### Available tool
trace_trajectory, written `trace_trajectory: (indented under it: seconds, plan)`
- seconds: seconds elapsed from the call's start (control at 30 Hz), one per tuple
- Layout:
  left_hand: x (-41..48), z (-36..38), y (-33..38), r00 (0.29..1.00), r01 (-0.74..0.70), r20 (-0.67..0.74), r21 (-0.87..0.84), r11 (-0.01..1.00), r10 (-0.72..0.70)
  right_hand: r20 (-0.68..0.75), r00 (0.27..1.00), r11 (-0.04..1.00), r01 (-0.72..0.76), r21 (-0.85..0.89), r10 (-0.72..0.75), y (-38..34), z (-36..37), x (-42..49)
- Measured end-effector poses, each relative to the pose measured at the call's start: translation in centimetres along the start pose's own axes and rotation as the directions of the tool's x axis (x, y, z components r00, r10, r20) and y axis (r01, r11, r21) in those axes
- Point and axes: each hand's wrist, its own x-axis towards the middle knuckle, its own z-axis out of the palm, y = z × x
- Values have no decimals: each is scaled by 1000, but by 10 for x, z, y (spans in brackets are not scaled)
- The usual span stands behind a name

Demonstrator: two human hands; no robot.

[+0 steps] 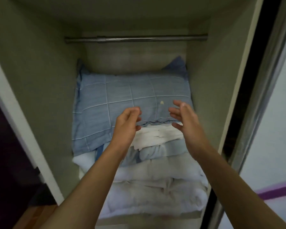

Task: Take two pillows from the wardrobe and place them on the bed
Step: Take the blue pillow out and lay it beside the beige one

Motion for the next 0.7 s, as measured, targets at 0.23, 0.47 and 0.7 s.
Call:
trace_trajectory:
  seconds: [0.23,0.47,0.7]
  plan:
    - [39,-54,6,996,-29,-87,14,999,31,103,995,999,-2,36,-2,7,76,31]
    - [93,-108,7,990,-89,-109,33,995,92,78,995,993,-63,100,55,13,138,67]
    - [144,-131,-10,992,-94,-77,65,993,99,-2,964,951,-262,163,266,40,171,93]
